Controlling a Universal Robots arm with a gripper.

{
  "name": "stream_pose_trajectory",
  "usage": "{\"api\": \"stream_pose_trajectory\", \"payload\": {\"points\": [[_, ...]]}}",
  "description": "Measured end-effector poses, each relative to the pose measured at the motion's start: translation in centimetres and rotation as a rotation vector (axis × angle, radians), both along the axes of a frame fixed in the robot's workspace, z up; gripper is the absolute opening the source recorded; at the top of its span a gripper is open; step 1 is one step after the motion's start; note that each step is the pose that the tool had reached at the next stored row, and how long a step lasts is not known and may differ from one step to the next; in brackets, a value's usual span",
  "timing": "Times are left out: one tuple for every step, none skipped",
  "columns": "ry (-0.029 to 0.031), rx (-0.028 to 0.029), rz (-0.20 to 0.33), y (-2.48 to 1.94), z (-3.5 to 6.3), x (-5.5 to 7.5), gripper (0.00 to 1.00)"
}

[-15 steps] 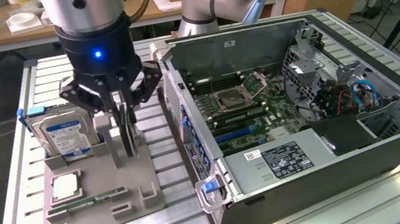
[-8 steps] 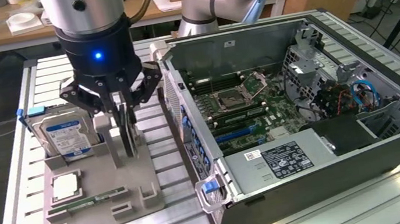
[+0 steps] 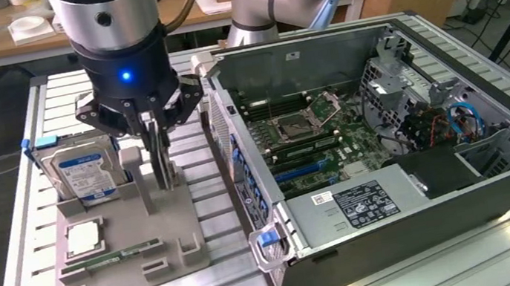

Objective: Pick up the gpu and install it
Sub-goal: 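Pick up the gpu and move the gpu toward the slot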

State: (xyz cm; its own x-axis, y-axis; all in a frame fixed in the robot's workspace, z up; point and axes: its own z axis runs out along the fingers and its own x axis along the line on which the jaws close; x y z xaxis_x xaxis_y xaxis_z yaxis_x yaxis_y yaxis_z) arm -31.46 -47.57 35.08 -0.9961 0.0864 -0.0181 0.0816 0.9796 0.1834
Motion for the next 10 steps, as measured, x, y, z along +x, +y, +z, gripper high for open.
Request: {"api": "stream_pose_trajectory", "payload": {"points": [[0.0001,0.0177,0.000,-0.04,0.01,0.0,0.27],[0.0001,0.0333,0.000,-0.07,0.04,0.0,0.27],[-0.0001,0.0457,0.000,-0.11,0.11,0.0,0.27],[0.0000,0.0548,0.000,-0.16,0.27,0.0,0.27],[0.0001,0.0592,0.000,-0.21,0.53,0.0,0.27],[0.0003,0.0609,0.000,-0.22,0.92,0.0,0.27],[0.0000,0.0619,0.000,-0.22,1.35,0.0,0.27],[0.0001,0.0628,0.000,-0.23,1.80,0.0,0.27],[0.0002,0.0644,0.000,-0.22,2.17,-0.1,0.27],[0.0002,0.0672,0.000,-0.23,2.34,-0.1,0.27]]}}
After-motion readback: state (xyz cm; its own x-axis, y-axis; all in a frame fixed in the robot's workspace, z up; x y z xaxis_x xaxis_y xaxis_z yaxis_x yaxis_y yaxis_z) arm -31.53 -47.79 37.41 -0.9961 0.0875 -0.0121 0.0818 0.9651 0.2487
